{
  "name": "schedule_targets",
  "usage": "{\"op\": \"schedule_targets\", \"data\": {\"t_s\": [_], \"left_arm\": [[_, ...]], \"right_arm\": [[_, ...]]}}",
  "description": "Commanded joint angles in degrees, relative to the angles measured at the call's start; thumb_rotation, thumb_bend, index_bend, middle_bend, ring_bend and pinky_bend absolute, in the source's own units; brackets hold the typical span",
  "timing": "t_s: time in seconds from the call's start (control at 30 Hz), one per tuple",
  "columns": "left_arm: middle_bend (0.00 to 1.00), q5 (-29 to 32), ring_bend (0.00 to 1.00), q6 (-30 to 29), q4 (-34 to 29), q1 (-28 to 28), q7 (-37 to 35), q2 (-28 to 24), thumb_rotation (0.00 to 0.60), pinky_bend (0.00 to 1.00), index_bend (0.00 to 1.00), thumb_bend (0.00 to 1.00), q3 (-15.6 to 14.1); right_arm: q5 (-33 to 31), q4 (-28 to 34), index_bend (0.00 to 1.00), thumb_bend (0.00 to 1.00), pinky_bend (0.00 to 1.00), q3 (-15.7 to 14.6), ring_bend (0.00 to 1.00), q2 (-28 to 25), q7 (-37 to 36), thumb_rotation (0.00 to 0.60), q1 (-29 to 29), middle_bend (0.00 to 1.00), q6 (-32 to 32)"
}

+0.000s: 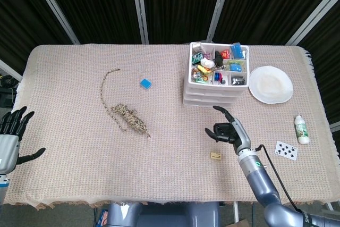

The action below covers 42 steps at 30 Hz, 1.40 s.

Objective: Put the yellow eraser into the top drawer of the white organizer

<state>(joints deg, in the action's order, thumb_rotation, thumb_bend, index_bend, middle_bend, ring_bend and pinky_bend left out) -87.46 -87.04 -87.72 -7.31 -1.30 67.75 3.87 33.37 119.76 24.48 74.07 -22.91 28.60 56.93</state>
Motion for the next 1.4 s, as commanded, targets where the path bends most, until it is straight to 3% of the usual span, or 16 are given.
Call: {"op": "schedule_targets", "data": {"t_s": [0.03,0.33,0.7,1.4], "left_arm": [[0.0,0.1,0.0,0.0,0.0,0.0,0.1,0.0,0.6,0.0,0.08,0.0,0.0],[0.0,0.5,0.0,0.3,-0.3,0.0,0.1,-0.1,0.6,0.0,0.08,0.0,0.1],[0.0,0.7,0.0,0.5,-0.3,-0.1,0.3,0.0,0.6,0.0,0.08,0.0,0.1],[0.0,1.5,0.0,0.9,-0.9,-0.1,1.3,-0.1,0.6,0.0,0.08,0.0,0.3]], "right_arm": [[-2.6,-1.5,0.16,0.19,0.68,0.4,0.79,2.1,0.4,0.6,1.6,0.83,0.2],[-9.9,-7.1,0.16,0.19,0.68,2.9,0.79,6.3,0.5,0.6,5.4,0.83,-0.4],[-14.6,-14.1,0.16,0.19,0.68,5.3,0.79,10.0,1.5,0.6,8.5,0.83,-1.0],[-16.8,-21.0,0.19,0.2,0.68,8.6,0.79,13.2,2.9,0.6,10.7,0.83,-1.6]]}}
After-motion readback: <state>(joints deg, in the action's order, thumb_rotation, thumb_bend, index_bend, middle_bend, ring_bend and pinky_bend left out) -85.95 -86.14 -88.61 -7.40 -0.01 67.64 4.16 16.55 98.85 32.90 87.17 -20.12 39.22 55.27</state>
